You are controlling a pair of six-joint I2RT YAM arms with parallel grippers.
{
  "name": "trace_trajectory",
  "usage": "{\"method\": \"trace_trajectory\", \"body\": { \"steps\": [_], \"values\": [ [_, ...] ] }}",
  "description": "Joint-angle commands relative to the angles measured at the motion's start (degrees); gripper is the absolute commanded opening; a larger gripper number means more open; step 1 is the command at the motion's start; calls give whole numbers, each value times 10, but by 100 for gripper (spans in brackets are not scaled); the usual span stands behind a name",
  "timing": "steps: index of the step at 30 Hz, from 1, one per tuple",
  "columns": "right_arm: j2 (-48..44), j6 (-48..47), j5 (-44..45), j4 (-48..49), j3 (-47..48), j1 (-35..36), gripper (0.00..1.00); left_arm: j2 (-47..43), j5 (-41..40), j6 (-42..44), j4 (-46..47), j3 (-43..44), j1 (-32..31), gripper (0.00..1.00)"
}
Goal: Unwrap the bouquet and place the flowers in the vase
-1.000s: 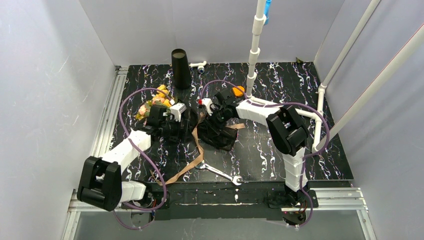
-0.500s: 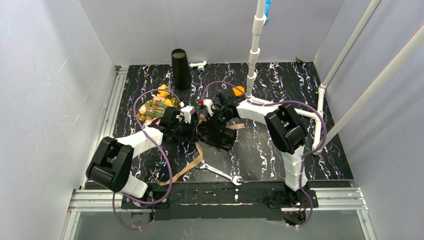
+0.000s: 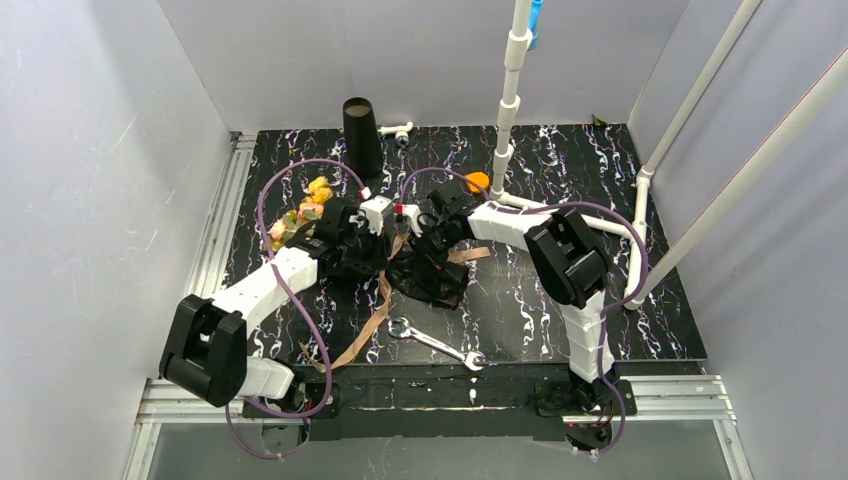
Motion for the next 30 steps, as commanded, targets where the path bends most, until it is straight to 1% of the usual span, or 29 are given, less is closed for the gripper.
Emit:
{"method": "trace_trajectory", "body": {
  "steps": [1, 4, 9, 11, 13, 16, 19, 21, 24, 27, 28, 30],
  "values": [
    [51, 28, 128, -43, -15, 3, 1, -36, 80, 43, -47, 78, -3, 0],
    [54, 37, 159, -46, -15, 3, 1, -47, 92, 82, -67, 105, -2, 0],
    [55, 53, 179, -47, -14, 2, 1, -55, 96, 134, -118, 80, 22, 0],
    [56, 63, 175, -45, -10, 0, 1, -44, 101, 192, -157, 60, 23, 0],
    [57, 67, 167, -46, -5, -1, 1, -32, 100, 227, -167, 28, 23, 0],
    [58, 68, 160, -46, 2, -2, 1, -2, 78, 261, -168, 2, 17, 0],
    [58, 69, 157, -48, 6, -2, 1, 34, 47, 283, -175, 11, 5, 0],
    [59, 69, 158, -48, 7, -2, 1, 44, 41, 284, -182, 29, -1, 0],
    [58, 69, 169, -49, 6, -3, 1, 19, 91, 249, -192, 98, 1, 0],
    [53, 67, 182, -49, -1, -2, 1, -24, 148, 165, -128, 150, 13, 0],
    [52, 66, 185, -49, -3, -3, 1, -27, 151, 147, -116, 160, 13, 0],
    [51, 66, 188, -50, -5, -4, 1, -14, 142, 158, -133, 167, 13, 0]
  ]
}}
